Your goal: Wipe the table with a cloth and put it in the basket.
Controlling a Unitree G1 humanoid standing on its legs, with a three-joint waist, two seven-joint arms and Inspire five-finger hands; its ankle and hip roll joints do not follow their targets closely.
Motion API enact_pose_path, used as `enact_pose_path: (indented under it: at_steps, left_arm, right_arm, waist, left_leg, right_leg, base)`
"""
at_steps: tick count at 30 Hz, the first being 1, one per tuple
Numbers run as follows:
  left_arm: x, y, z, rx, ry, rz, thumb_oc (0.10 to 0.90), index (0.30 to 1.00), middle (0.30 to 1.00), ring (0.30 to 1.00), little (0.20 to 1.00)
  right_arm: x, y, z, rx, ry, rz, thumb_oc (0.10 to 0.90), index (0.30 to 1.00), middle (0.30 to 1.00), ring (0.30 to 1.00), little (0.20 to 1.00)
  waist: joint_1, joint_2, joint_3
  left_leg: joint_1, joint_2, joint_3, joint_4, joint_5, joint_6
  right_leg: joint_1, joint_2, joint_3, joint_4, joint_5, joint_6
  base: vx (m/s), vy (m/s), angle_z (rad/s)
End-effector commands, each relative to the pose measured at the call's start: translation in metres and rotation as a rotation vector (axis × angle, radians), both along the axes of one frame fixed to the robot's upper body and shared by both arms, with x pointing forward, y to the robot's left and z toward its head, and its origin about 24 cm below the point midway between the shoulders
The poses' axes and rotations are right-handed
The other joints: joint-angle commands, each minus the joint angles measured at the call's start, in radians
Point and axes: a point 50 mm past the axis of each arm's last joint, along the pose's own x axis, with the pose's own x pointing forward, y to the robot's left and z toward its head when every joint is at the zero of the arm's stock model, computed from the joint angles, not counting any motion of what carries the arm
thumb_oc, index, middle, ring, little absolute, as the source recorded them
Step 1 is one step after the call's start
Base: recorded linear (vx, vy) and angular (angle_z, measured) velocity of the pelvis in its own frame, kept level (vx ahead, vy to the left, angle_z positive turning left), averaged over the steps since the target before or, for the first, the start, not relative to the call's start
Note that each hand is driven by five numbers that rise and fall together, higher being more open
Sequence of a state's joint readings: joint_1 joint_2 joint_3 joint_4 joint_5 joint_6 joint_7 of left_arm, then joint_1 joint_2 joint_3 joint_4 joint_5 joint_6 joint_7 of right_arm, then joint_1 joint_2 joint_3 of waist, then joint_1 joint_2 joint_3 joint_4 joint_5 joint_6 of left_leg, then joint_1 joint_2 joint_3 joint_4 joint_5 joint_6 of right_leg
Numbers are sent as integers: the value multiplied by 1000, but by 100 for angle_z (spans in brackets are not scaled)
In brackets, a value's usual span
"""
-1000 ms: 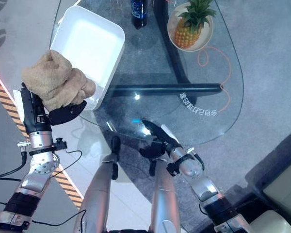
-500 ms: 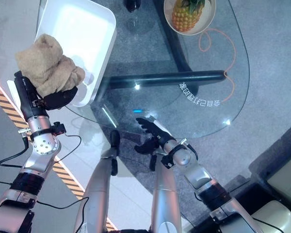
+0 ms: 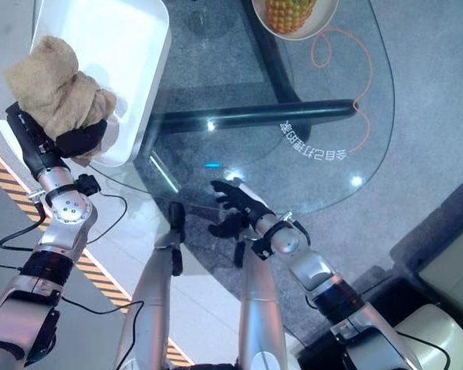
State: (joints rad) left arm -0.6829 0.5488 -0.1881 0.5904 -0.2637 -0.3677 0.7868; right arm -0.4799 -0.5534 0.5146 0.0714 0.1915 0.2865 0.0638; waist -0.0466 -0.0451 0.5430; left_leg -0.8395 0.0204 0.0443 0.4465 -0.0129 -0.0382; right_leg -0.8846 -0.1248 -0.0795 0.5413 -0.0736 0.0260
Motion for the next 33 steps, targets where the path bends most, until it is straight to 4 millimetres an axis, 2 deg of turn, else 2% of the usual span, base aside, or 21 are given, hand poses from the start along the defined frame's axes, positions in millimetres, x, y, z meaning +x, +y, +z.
enact_pose_path:
  at_steps: [1,11,24,25,33]
  left_arm:
    - [-7,19,55,29,-201,40,100,300,300,300,200]
    - [12,39,55,-67,-18,68,100,300,300,300,200]
    - [27,48,60,-88,115,57,100,300,300,300,200]
    - [27,49,59,-75,130,53,800,900,900,900,900]
    - [26,54,62,-67,125,93,800,900,900,900,900]
  right_arm:
    - [-8,11,3,46,-12,63,800,900,900,900,900]
    - [-1,11,7,50,-7,71,800,900,900,900,900]
    - [7,16,12,63,-17,86,800,900,900,900,900]
    - [8,16,12,63,-16,88,800,900,900,900,900]
    - [7,16,14,71,-24,89,800,900,900,900,900]
  waist:
    - [-4,-9,-23]
    - [-24,-48,-23]
    - [-41,-71,-23]
    - [-41,-71,-23]
    - [-42,-72,-23]
  left_leg:
    - [-9,-38,63,32,-36,62]
    - [-32,-25,63,35,-35,59]
    - [-57,-24,57,37,-41,56]
    - [-57,-25,56,37,-42,56]
    - [-47,-28,55,29,-42,56]
  right_leg:
    - [23,55,10,-103,76,9]
    - [13,66,11,-121,96,18]
    - [-15,70,9,-134,112,24]
    - [-14,70,9,-134,112,23]
    - [-5,71,3,-136,108,22]
  base:
    - [13,23,-4]
    - [6,11,-4]
    - [0,1,-1]
    - [0,0,0]
    - [0,0,0]
